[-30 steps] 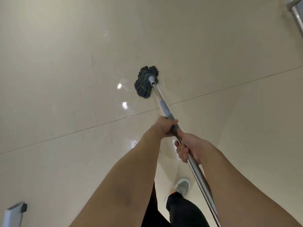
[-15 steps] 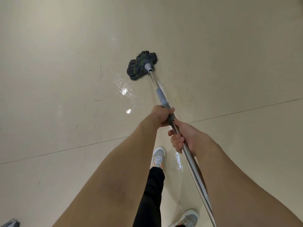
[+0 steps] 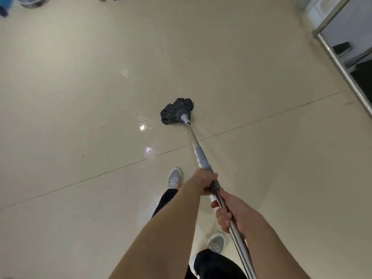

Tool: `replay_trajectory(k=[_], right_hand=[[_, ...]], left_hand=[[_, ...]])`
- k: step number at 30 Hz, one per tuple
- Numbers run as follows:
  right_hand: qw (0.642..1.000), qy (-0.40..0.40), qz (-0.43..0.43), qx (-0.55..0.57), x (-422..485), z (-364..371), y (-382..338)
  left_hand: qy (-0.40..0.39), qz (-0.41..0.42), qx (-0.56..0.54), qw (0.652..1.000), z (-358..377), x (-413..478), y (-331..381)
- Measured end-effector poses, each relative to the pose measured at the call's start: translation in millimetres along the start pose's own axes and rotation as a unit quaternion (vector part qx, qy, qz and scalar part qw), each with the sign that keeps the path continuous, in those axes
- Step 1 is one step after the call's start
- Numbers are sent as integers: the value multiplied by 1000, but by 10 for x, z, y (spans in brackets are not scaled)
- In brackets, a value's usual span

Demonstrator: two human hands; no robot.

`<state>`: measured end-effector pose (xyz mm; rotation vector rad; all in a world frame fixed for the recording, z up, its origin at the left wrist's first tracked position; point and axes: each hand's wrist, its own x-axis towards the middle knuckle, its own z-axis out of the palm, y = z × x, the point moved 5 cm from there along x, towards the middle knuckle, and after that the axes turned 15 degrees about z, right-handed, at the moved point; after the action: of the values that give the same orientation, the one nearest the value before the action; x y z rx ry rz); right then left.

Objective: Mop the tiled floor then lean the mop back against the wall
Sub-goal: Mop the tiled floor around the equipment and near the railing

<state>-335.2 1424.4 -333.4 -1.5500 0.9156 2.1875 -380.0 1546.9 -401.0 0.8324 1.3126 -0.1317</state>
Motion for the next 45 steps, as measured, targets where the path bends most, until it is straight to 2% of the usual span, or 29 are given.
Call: replay_trajectory(k=[6, 10, 15, 20, 28, 32, 37, 45], right_hand=[[997, 38, 40, 55, -164, -861, 996], [995, 58, 58, 50, -217, -1027, 1033], [994, 90, 60, -3, -327, -867, 456], [995, 88, 35, -22, -286, -263, -561], [999, 36, -11, -38, -82, 925, -2624], [997, 30, -21, -61, -34, 1348, -3325], [998, 12, -15, -60, 26, 1514, -3428], [997, -59, 5, -44, 79, 851, -2592]], left_hand=[[-72, -44, 86, 993, 1030, -530, -746], [-88, -35, 76, 993, 1233, -555, -781], [-76, -23, 19, 997, 1065, -260, -387], [-42, 3, -1, 999, 508, 374, 398], [19, 76, 71, 994, -733, 1676, 2053], [36, 92, 91, 991, -1190, 2040, 2659], [45, 89, 75, 992, -1404, 2121, 2693], [50, 81, 96, 991, -822, 1545, 2080]])
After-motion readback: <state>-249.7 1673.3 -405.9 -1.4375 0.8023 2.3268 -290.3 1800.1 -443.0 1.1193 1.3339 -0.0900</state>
